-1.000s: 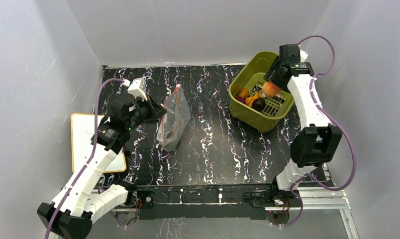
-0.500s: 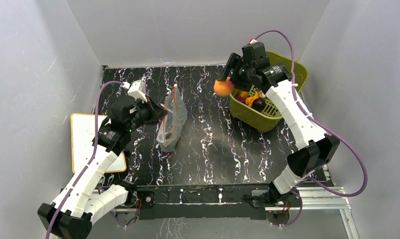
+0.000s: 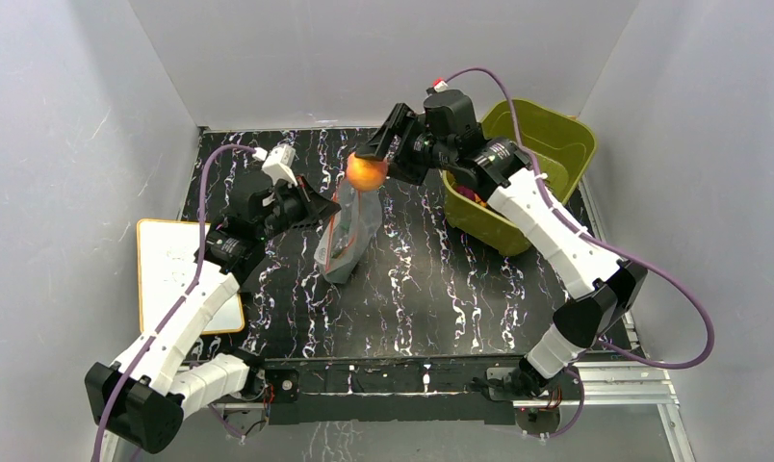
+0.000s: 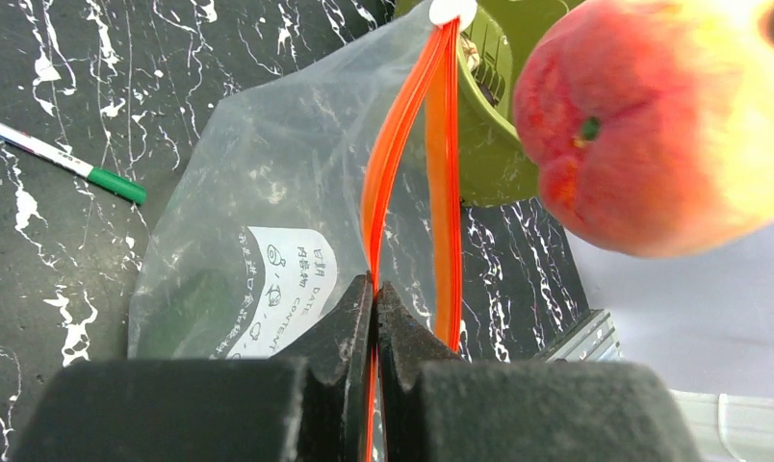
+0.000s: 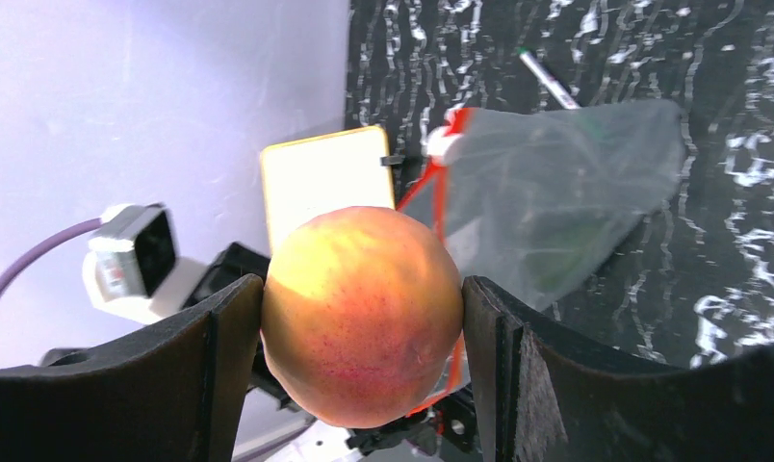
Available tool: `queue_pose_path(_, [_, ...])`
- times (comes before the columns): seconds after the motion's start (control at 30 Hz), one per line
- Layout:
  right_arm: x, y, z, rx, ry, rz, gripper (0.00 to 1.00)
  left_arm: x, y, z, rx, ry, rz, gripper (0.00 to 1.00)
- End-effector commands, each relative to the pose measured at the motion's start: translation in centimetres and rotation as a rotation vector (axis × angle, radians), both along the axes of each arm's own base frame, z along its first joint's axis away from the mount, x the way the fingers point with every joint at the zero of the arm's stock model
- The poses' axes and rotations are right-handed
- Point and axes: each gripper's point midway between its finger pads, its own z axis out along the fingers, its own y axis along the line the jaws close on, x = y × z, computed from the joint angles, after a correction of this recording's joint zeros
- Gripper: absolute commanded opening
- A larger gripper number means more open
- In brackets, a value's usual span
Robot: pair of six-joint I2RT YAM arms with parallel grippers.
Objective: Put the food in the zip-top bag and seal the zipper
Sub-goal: Place the fake fruit in the zipper food storage bag.
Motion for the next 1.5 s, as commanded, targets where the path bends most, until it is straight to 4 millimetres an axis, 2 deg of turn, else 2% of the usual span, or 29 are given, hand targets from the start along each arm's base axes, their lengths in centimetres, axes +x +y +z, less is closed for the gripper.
queue_pose_path(0.0, [-0.8, 1.7, 5.0, 0.178, -0.067, 0.016, 0.45, 0.5, -0.9, 2.7, -0.066, -0.06, -0.019, 0.0])
queue_pose_path(0.2, [-1.5, 3.2, 2.6, 0.157, -0.014, 0.042, 0.46, 0.7, -0.9, 2.3, -0.095, -0.03, 0.005, 0.0])
queue_pose_path(0.37, [-2.2, 4.0, -0.5, 0.092, 0.055, 0.067, 0.46, 0.6, -1.0, 3.0, -0.115, -0.041, 0.006, 0.0])
queue_pose_path(0.53, [-2.4, 2.3, -4.1, -0.063, 0.119, 0.037, 0.46, 0.6, -0.9, 3.0, -0.116, -0.033, 0.014, 0.0])
queue_pose_path(0.7, [-2.6, 0.9, -6.7, -0.182, 0.158, 0.019, 0.47, 0.6, -1.0, 3.2, -0.133, -0.024, 0.016, 0.0])
queue_pose_path(0.8, [-2.6, 0.4, -7.6, -0.211, 0.165, 0.003, 0.47, 0.7, -1.0, 3.2, -0.134, -0.023, 0.02, 0.0])
queue_pose_path(0.93, [-2.4, 0.7, -7.9, -0.201, 0.168, 0.01, 0.48, 0.6, -1.1, 3.3, -0.137, -0.024, 0.015, 0.0])
queue_pose_path(1.07, [-2.7, 1.7, -7.9, -0.166, 0.18, 0.046, 0.56, 0.5, -1.2, 4.0, -0.186, -0.012, 0.031, 0.0])
queue_pose_path(1.17, [-2.5, 2.2, -6.8, -0.139, 0.173, 0.053, 0.63, 0.5, -1.5, 4.1, -0.218, 0.01, 0.03, 0.0])
queue_pose_path(1.27, [-2.4, 2.4, -6.1, -0.145, 0.17, 0.068, 0.76, 0.4, -1.6, 4.1, -0.222, 0.017, 0.028, 0.0])
queue_pose_path(1.47, [-2.7, 2.9, -5.3, -0.126, 0.16, 0.101, 0.8, 0.4, -1.6, 3.7, -0.227, 0.031, 0.034, 0.0])
